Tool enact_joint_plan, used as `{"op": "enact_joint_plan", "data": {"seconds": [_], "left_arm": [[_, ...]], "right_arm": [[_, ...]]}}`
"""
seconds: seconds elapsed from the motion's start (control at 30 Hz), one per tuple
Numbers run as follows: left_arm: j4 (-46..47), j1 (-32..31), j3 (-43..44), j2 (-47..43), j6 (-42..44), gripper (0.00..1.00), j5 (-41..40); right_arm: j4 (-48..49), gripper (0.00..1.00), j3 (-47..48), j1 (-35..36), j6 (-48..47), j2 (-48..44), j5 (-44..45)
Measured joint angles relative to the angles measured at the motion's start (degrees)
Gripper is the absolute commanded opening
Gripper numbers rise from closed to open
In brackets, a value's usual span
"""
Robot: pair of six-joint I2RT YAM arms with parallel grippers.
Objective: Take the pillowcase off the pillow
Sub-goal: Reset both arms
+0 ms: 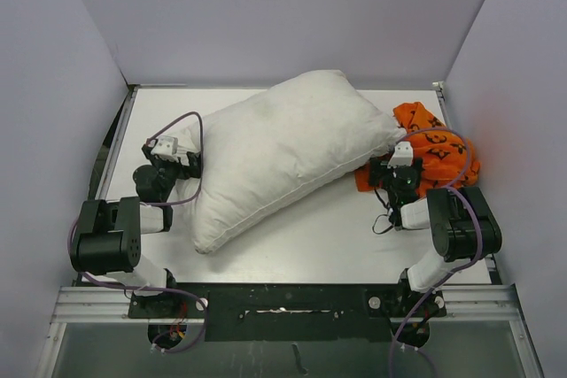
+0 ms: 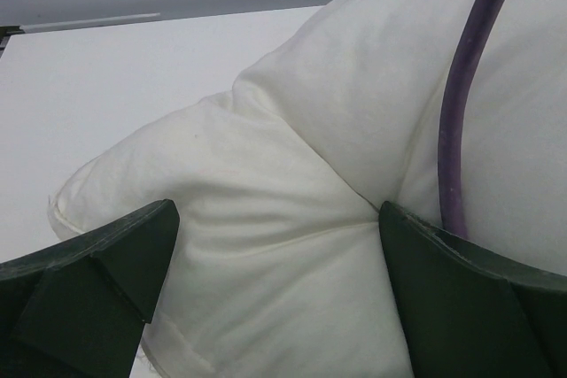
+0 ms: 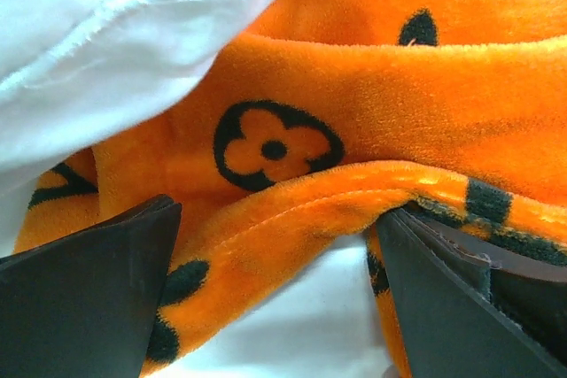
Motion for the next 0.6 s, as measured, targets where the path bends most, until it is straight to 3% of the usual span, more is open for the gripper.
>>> {"op": "enact_joint_plan", "data": {"seconds": [0.3, 0.6], "left_arm": [[0.0, 0.0, 0.0, 0.0, 0.0, 0.98, -0.3], [-0.1, -0.2, 0.0, 0.1, 0.0, 0.98, -0.8]], "right_arm": [[3.4, 0.98, -3.5, 5.3, -3.2, 0.0, 4.1], [4.5, 0.98, -3.7, 5.4, -4.1, 0.0, 5.4]]}}
